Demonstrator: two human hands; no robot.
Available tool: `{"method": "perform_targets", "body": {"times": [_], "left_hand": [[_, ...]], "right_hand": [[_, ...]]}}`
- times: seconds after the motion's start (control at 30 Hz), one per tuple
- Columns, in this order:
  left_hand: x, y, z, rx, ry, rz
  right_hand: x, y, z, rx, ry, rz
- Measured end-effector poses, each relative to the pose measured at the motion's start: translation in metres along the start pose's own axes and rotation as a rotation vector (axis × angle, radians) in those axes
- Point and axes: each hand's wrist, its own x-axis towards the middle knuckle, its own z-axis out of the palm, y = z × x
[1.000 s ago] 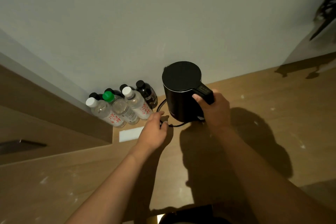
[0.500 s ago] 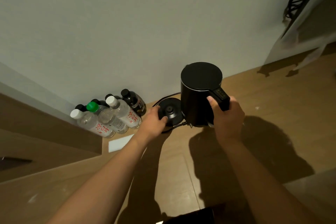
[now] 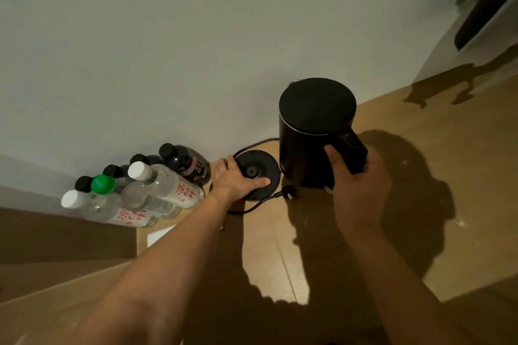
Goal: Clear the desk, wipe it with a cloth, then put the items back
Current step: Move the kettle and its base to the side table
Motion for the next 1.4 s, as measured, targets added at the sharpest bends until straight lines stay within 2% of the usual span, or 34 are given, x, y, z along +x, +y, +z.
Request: {"method": "perform_targets", "body": {"times": [0.17, 0.53, 0.73, 0.87, 1.03, 1.23, 1.4], "left_hand": [[0.006, 0.004, 0.003, 0.010, 0.149, 0.034], [0.010, 0.006, -0.003, 0.058, 0.116, 0.065], [-0.017, 0.008, -0.022, -0.083, 0.148, 0.047], [-0.055, 0.009, -0.038, -0.182, 0.230, 0.024], [-0.104, 0.009, -0.045, -0.273, 0.419, 0.068], [-0.137, 0.013, -0.050, -0.161, 0.542, 0.188], [-0.167, 0.048, -0.036, -0.093, 0.601, 0.396]], "right_hand": [[0.004, 0.001, 0.002, -0.016, 0.002, 0.027], [-0.003, 0.003, 0.015, -0.006, -0.002, 0.044], [-0.011, -0.010, 0.012, 0.020, -0.018, 0.046], [-0.023, -0.034, 0.006, 0.013, 0.009, 0.052], [-0.039, -0.063, -0.004, -0.030, 0.064, 0.044], [-0.071, -0.093, -0.023, -0.052, 0.235, -0.007], [-0.101, -0.102, -0.059, -0.049, 0.386, -0.061]]}}
